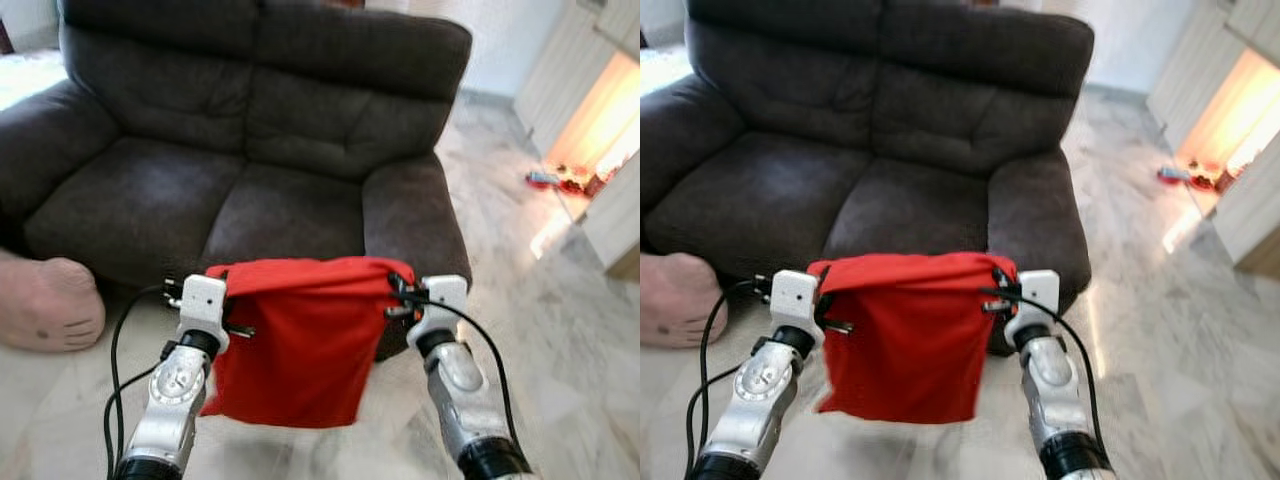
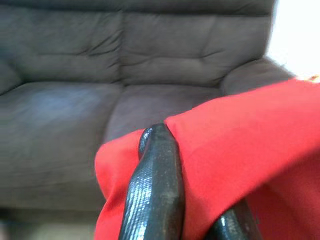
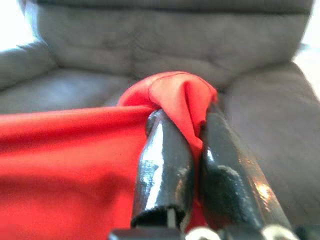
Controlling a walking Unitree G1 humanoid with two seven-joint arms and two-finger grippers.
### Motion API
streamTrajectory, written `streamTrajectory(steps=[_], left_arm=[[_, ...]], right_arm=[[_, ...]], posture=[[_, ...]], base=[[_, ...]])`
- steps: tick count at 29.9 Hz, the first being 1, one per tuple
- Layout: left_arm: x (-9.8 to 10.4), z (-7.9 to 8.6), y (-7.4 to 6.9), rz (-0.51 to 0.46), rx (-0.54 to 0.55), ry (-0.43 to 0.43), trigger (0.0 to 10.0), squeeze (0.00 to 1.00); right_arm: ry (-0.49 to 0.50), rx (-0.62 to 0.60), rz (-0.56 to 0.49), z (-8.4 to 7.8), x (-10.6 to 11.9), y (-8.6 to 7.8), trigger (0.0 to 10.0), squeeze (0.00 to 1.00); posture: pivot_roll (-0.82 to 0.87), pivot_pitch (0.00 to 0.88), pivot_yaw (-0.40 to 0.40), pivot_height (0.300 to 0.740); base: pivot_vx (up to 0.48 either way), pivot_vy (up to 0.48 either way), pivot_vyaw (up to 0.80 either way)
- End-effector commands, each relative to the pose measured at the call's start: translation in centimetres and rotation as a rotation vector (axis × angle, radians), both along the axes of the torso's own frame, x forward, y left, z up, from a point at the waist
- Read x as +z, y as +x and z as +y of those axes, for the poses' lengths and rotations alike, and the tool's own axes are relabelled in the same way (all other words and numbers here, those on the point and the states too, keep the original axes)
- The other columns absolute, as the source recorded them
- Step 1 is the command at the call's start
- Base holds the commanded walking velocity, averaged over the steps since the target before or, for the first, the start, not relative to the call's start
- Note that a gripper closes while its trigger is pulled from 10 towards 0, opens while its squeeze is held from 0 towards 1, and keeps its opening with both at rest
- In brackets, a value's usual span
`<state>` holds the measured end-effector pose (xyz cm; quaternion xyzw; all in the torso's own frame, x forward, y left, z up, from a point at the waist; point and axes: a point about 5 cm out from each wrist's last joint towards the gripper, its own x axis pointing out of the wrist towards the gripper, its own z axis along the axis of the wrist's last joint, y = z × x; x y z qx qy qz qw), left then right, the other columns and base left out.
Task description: Move the pillow to the sofa from floor
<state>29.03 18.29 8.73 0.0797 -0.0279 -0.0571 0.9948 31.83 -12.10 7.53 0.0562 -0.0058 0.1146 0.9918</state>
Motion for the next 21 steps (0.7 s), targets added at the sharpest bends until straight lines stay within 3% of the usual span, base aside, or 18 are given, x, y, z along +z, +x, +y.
streamTrajectory(steps=[1,21], left_arm=[[2.6,-0.55,0.83,-0.122,-0.006,-0.019,10.0,0.0],[2.76,-0.61,0.84,-0.13,-0.012,-0.021,10.0,0.0]], right_arm=[[-0.01,-0.063,-0.029,-2.06,0.57,0.12,10.0,0.0],[-0.014,-0.052,-0.036,-1.85,0.86,0.16,10.0,0.0]], posture=[[0.13,0.0,-0.131,0.74],[0.13,0.0,-0.134,0.74]], base=[[0.446,0.0,0.0],[0.448,0.0,0.0]])
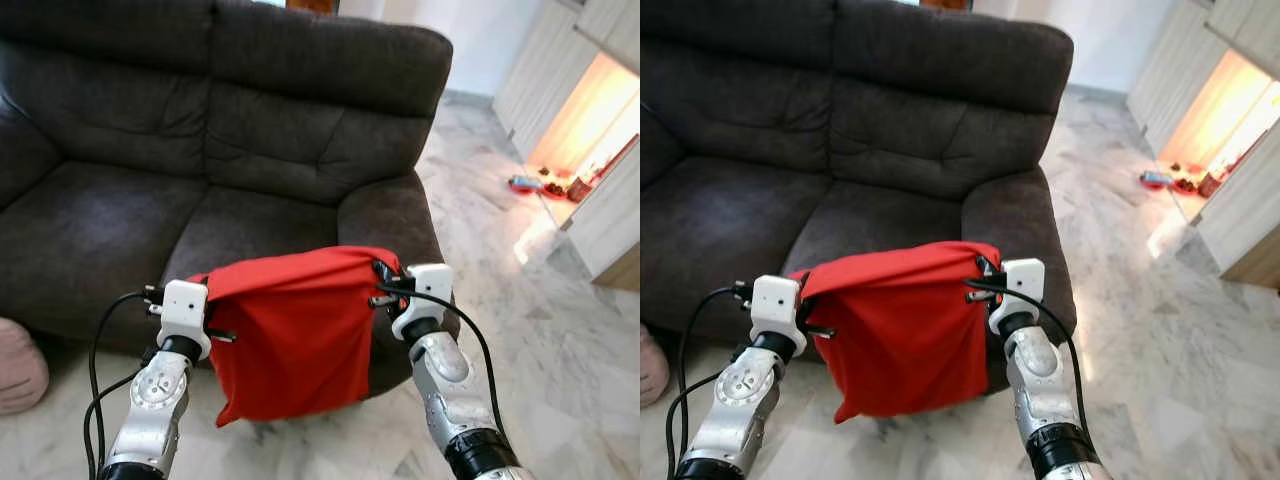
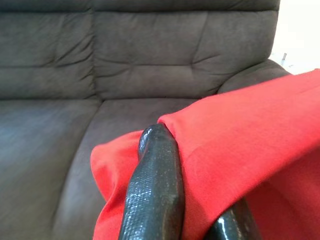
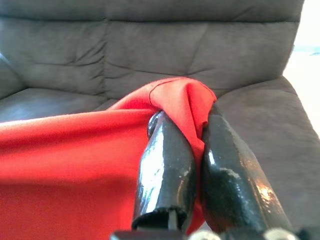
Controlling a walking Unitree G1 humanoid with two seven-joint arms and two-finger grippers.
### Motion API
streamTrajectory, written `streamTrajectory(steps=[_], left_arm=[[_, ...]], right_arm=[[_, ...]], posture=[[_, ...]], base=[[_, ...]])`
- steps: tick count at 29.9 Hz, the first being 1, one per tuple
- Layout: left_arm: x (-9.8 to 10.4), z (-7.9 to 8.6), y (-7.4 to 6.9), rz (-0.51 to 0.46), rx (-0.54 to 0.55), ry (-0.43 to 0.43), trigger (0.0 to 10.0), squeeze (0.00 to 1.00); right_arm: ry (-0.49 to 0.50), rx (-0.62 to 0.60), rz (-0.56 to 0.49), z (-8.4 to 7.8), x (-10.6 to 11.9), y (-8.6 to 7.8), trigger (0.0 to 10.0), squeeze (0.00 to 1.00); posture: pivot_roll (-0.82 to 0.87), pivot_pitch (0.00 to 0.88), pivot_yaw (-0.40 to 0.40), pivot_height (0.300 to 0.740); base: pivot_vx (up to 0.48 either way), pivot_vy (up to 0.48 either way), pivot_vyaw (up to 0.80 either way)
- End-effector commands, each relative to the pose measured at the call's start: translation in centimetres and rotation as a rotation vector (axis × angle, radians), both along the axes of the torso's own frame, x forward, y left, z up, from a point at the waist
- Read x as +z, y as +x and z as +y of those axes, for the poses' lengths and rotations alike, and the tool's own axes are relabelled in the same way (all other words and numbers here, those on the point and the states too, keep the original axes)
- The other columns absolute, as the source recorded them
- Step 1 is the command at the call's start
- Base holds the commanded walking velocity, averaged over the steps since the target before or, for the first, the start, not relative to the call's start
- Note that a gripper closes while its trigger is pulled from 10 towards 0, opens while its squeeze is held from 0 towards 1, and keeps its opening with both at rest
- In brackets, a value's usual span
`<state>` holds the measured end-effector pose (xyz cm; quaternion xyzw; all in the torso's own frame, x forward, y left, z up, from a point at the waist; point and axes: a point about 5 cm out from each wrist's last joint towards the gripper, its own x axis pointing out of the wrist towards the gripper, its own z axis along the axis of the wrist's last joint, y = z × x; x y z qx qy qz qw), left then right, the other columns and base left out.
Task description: Move the pillow to the sofa from floor
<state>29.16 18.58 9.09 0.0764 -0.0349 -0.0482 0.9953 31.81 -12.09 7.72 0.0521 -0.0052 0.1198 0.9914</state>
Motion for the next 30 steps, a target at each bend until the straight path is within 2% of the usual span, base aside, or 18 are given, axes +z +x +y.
streamTrajectory(steps=[1,8,19,22,27,30], left_arm=[[2.4,-1.0,0.7,-0.112,-0.034,-0.011,10.0,0.0],[2.4,-1.5,0.7,-0.096,-0.081,-0.009,10.0,0.0],[4.4,-1.7,0.6,-0.153,-0.1,0.0,10.0,0.0],[5.4,-2.0,0.7,-0.181,-0.11,-0.001,10.0,0.0],[5.4,-2.2,0.5,-0.182,-0.116,0.016,10.0,0.0],[6.0,-2.1,0.2,-0.213,-0.09,0.05,10.0,0.0]], right_arm=[[-0.01,-0.063,-0.034,-1.9,0.6,0.2,10.0,0.0],[-0.012,-0.064,-0.034,-1.9,0.6,0.2,10.0,0.0],[-0.009,-0.071,-0.064,-1.8,1.3,0.3,10.0,0.0],[-0.006,-0.073,-0.082,-1.8,1.8,0.4,10.0,0.0],[-0.006,-0.087,-0.1,-2.0,2.3,0.6,10.0,0.0],[0.008,-0.114,-0.157,-2.2,3.5,0.6,10.0,0.0]], posture=[[0.13,0.0,-0.133,0.74],[0.14,0.0,-0.133,0.74],[0.14,0.0,-0.131,0.74],[0.14,0.0,-0.131,0.74],[0.14,0.0,-0.132,0.74],[0.14,0.0,-0.132,0.74]], base=[[0.45,0.0,0.0],[0.112,0.0,0.0],[0.0,0.0,0.0],[0.0,0.0,0.0],[0.0,0.0,0.0],[0.0,0.0,0.0]])
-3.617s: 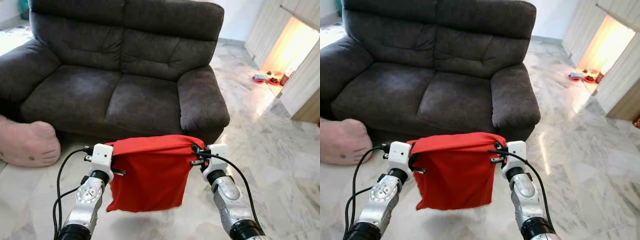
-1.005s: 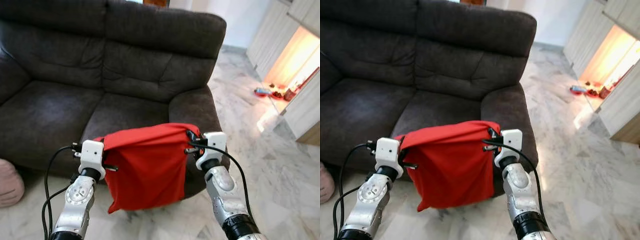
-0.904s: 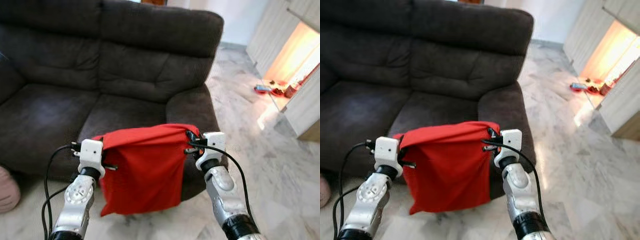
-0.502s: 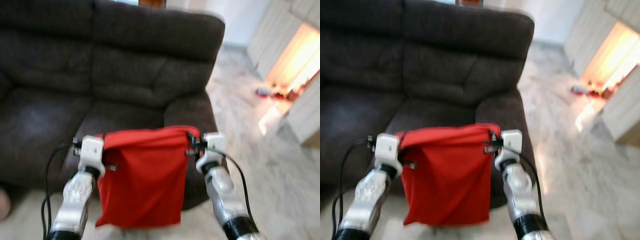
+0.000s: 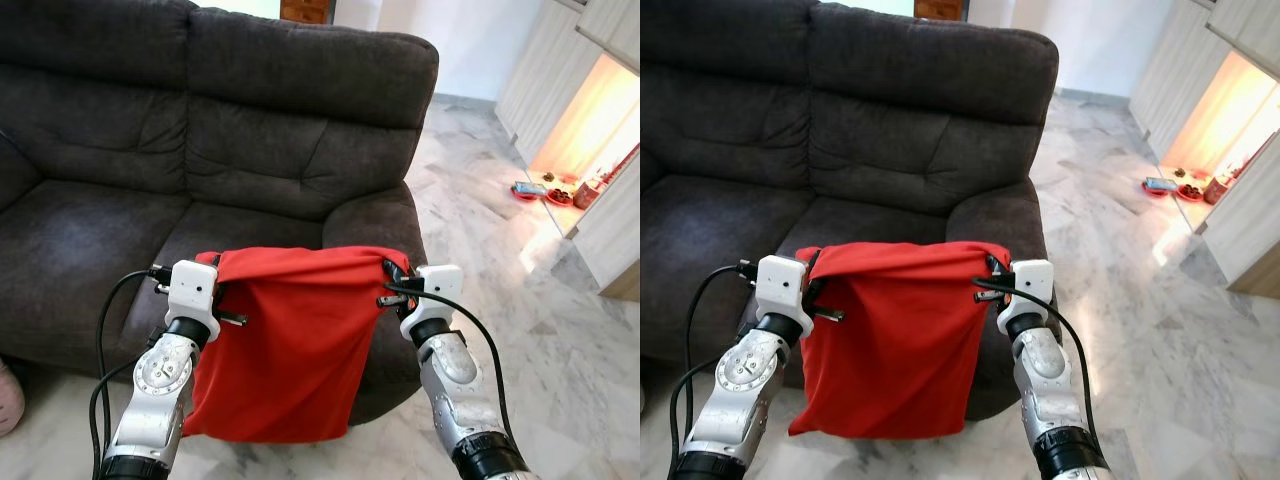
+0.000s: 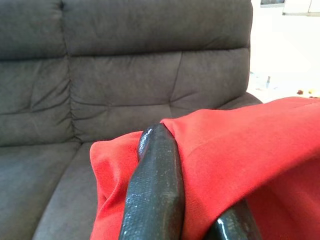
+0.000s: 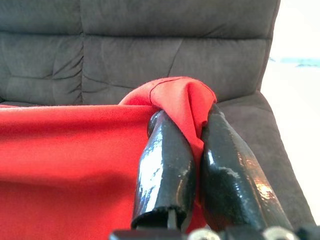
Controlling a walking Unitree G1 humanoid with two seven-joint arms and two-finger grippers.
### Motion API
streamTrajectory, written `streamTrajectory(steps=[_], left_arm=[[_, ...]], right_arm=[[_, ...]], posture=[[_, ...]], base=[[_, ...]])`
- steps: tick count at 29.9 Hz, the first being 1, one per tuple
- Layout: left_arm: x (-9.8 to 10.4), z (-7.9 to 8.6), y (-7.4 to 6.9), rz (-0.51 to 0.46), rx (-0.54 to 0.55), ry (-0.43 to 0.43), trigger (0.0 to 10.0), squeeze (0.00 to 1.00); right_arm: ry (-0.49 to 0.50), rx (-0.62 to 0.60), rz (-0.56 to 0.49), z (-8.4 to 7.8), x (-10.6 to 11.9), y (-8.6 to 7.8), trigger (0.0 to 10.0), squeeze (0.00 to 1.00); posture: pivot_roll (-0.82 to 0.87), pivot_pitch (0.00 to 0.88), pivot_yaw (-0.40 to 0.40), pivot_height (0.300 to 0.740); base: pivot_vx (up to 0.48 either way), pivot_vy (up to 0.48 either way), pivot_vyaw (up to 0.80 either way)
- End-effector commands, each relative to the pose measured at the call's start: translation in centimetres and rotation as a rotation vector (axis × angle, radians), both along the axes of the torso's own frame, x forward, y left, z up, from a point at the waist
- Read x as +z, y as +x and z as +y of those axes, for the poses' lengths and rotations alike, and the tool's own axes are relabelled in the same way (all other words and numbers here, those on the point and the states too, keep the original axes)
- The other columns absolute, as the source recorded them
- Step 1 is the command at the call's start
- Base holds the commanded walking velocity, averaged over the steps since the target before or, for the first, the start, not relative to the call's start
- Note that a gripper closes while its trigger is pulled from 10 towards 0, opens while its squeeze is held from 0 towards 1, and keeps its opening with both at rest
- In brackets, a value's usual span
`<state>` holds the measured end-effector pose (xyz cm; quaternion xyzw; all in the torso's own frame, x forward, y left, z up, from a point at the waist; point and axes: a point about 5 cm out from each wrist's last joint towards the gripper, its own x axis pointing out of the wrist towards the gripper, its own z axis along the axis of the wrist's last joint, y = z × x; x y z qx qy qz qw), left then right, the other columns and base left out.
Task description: Move the pillow to the sofa from floor
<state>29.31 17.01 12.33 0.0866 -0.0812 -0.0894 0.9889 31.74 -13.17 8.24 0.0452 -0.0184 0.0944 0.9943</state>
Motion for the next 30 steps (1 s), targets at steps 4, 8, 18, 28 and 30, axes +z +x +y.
streamTrajectory(steps=[4,8,18,28,30], left_arm=[[3.7,-0.5,-0.3,-0.181,0.02,0.07,10.0,0.0],[4.3,-0.5,-0.4,-0.206,0.029,0.081,10.0,0.0],[8.3,-0.8,0.0,-0.322,0.03,0.099,10.0,0.0],[11.1,-1.7,-0.5,-0.42,0.031,0.143,10.0,0.0],[11.3,-1.8,-0.6,-0.426,0.029,0.148,10.0,0.0]], right_arm=[[0.025,-0.083,-0.189,-1.4,4.1,0.2,10.0,0.0],[0.026,-0.092,-0.21,-1.5,4.6,0.0,10.0,0.0],[0.05,-0.118,-0.343,-1.3,8.7,0.3,10.0,0.0],[0.085,-0.083,-0.457,-0.1,12.2,-0.2,10.0,0.0],[0.083,-0.071,-0.464,0.2,12.5,-0.3,10.0,0.0]], posture=[[0.14,0.0,-0.13,0.74],[0.14,0.0,-0.129,0.74],[0.14,0.0,-0.125,0.74],[0.14,0.0,-0.127,0.74],[0.14,0.0,-0.127,0.74]], base=[[0.0,0.0,0.0],[0.0,0.0,0.0],[0.0,0.0,0.0],[0.124,0.0,0.0],[0.266,0.0,0.0]])
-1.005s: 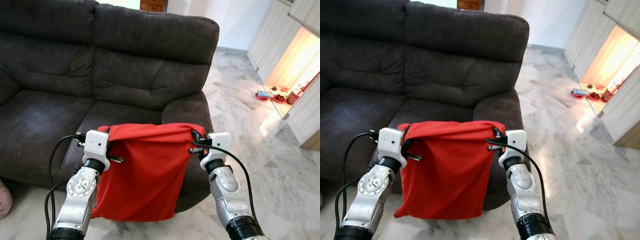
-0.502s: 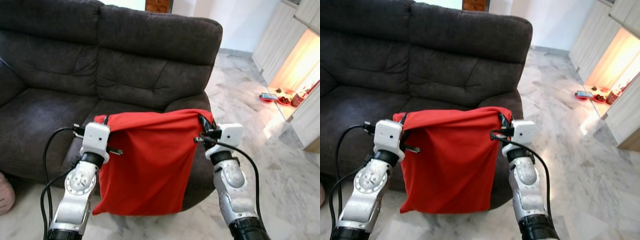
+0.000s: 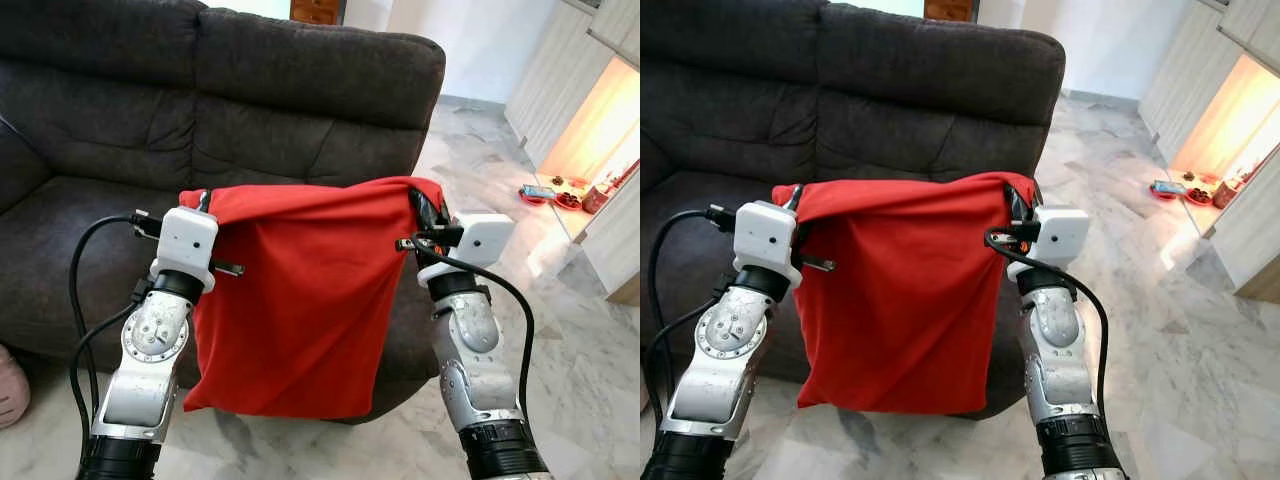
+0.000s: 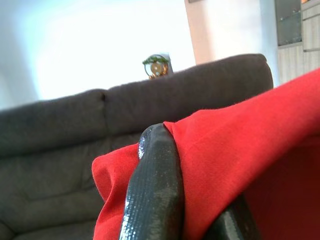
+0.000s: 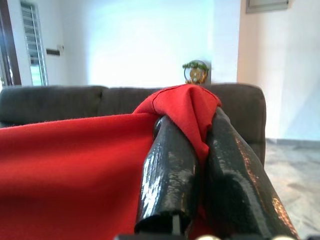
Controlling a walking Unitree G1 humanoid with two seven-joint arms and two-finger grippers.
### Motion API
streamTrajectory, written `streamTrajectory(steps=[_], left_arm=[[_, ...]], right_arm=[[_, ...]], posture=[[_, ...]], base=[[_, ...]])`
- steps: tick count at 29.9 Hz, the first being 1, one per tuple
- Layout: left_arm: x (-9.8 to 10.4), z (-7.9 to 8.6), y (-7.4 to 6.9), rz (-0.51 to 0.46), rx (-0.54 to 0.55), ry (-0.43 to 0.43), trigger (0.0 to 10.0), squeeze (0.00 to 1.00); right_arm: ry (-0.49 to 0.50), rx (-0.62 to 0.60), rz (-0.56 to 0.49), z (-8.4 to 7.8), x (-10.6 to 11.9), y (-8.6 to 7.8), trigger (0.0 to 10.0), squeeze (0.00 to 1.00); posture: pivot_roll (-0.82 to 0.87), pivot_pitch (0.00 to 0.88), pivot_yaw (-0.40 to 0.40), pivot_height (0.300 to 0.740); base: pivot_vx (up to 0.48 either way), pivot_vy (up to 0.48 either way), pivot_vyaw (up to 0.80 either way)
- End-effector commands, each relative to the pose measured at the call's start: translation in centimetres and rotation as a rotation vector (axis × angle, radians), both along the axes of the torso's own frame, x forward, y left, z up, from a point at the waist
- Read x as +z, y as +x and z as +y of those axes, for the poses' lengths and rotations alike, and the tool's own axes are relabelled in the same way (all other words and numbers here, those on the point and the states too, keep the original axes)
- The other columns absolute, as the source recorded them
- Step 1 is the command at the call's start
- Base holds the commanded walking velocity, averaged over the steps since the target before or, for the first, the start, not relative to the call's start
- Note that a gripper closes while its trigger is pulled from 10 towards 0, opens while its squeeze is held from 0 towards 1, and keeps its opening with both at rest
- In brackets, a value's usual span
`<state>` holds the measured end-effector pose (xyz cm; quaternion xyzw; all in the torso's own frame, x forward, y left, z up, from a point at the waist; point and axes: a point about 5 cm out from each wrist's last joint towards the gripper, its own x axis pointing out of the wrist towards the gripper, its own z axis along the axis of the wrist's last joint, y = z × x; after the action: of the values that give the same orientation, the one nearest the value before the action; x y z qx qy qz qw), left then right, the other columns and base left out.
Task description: Move the pillow to the sofa from floor
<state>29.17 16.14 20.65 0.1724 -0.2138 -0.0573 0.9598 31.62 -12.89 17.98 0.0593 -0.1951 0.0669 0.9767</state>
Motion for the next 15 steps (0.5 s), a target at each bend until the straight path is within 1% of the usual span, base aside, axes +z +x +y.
streamTrajectory(steps=[1,5,7,15], left_arm=[[3.4,-1.0,-0.5,-0.148,-0.028,0.01,10.0,0.0],[4.1,-0.9,-0.6,-0.168,-0.021,0.013,10.0,0.0],[4.8,-0.8,-0.5,-0.186,-0.01,0.011,10.0,0.0],[5.5,-1.0,-0.6,-0.204,-0.012,0.014,10.0,0.0]], right_arm=[[0.015,0.004,-0.125,0.2,3.2,-0.3,10.0,0.0],[0.023,0.014,-0.138,0.4,3.8,-0.4,10.0,0.0],[0.032,0.024,-0.155,0.6,4.7,-0.5,10.0,0.0],[0.049,0.052,-0.195,1.2,6.3,-0.8,10.0,0.0]], posture=[[0.14,0.0,-0.127,0.74],[0.15,0.0,-0.128,0.74],[0.15,0.0,-0.127,0.74],[0.15,0.0,-0.126,0.74]], base=[[0.285,0.0,0.0],[0.324,0.0,0.0],[0.382,0.0,0.0],[0.391,0.0,0.0]])
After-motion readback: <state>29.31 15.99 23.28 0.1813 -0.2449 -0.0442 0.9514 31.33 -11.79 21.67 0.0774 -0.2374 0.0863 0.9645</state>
